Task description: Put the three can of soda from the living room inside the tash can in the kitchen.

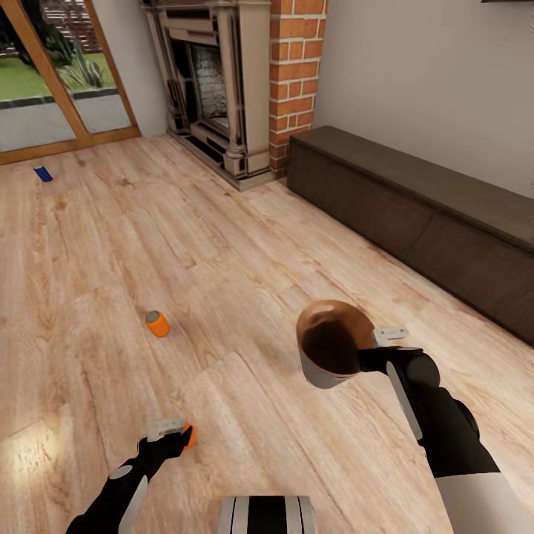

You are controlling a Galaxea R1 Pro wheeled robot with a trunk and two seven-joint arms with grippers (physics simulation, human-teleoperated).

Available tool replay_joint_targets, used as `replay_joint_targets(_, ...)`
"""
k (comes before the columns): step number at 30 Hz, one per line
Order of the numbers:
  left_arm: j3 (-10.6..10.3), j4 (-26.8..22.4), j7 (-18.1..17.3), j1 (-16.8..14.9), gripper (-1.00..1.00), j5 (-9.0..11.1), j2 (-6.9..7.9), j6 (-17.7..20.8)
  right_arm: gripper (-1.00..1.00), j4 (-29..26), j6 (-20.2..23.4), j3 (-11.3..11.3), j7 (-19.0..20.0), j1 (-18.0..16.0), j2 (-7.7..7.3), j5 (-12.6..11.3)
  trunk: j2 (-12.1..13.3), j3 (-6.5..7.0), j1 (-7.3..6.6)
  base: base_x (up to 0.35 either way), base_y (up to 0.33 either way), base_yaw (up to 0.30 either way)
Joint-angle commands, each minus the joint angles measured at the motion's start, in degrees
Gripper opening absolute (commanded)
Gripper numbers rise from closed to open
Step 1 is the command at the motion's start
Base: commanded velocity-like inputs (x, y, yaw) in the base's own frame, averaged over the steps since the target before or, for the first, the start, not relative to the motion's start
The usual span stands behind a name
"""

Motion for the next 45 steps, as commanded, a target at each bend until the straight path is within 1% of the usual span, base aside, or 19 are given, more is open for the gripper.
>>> replay_joint_targets(1,0.0,0.0,0.0,0.0,1.0,0.0,0.0,0.0,-1.0,0.0,0.0,0.0,0.1,0.0,0.0,-0.3,0.0,0.0,-0.01,0.0,-0.159,0.0)
replay_joint_targets(23,0.0,0.0,0.0,0.0,1.0,0.0,0.0,0.0,-1.0,-0.1,0.0,0.0,0.1,0.0,0.0,-0.3,0.0,0.0,-0.01,0.0,-0.022,0.0)
replay_joint_targets(45,0.0,-0.1,0.0,0.0,1.0,0.0,0.0,0.0,-1.0,-0.6,0.0,0.0,0.1,0.0,0.0,-0.3,0.0,0.0,-0.01,0.017,0.036,0.0)
